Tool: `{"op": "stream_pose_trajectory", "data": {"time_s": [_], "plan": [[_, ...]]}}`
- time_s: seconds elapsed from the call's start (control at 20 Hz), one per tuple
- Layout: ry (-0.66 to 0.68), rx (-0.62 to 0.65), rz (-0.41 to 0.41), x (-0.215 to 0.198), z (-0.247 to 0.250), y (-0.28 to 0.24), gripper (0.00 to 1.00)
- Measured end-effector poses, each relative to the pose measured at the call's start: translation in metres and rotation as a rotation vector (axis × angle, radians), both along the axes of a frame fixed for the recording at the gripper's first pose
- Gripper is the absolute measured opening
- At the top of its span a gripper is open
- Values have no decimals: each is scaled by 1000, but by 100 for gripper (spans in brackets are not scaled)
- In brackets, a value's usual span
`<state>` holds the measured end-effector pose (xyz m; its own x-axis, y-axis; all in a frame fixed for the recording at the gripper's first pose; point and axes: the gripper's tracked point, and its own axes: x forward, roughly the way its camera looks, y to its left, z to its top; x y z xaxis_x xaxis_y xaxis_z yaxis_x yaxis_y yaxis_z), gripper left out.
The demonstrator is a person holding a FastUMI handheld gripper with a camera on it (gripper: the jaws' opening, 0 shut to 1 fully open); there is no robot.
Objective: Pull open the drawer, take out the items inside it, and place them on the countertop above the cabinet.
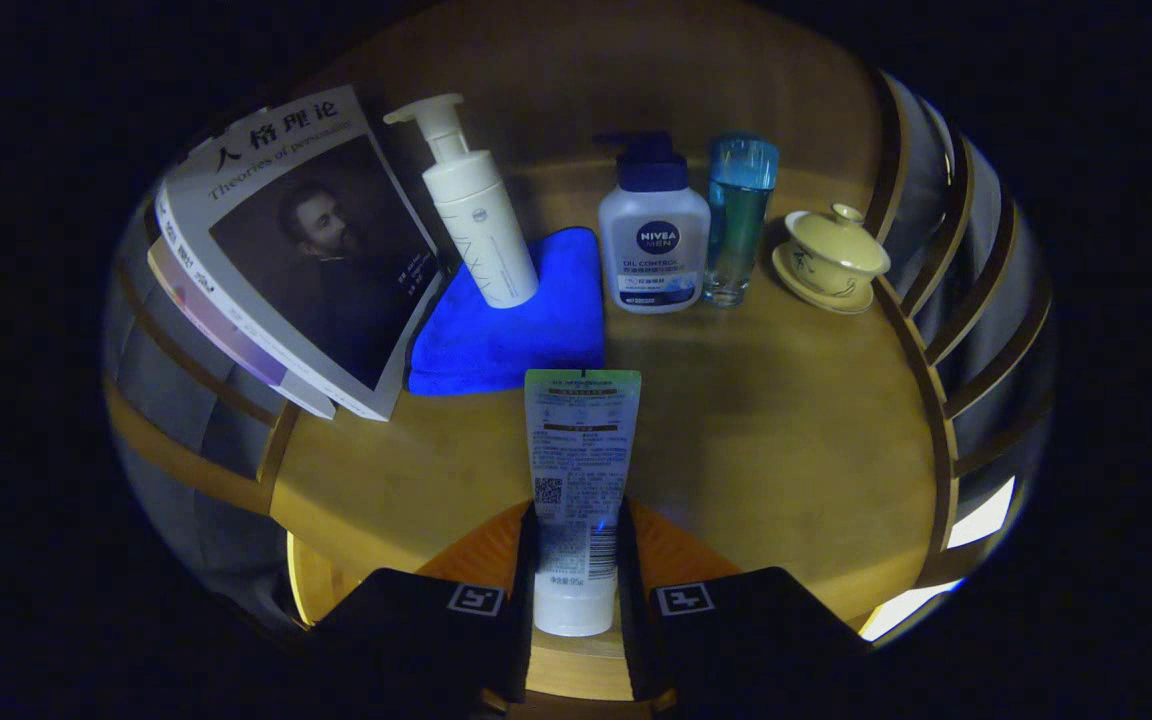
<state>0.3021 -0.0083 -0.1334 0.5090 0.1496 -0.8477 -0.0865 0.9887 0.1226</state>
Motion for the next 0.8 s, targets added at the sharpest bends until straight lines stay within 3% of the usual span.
{"op": "stream_pose_trajectory", "data": {"time_s": [0.1,0.4,0.65,0.8], "plan": [[11,29,-32,4,-1,4,40],[-6,41,-60,10,0,9,73],[-108,38,-37,4,30,14,100],[-224,-5,-14,-5,60,11,98]]}}
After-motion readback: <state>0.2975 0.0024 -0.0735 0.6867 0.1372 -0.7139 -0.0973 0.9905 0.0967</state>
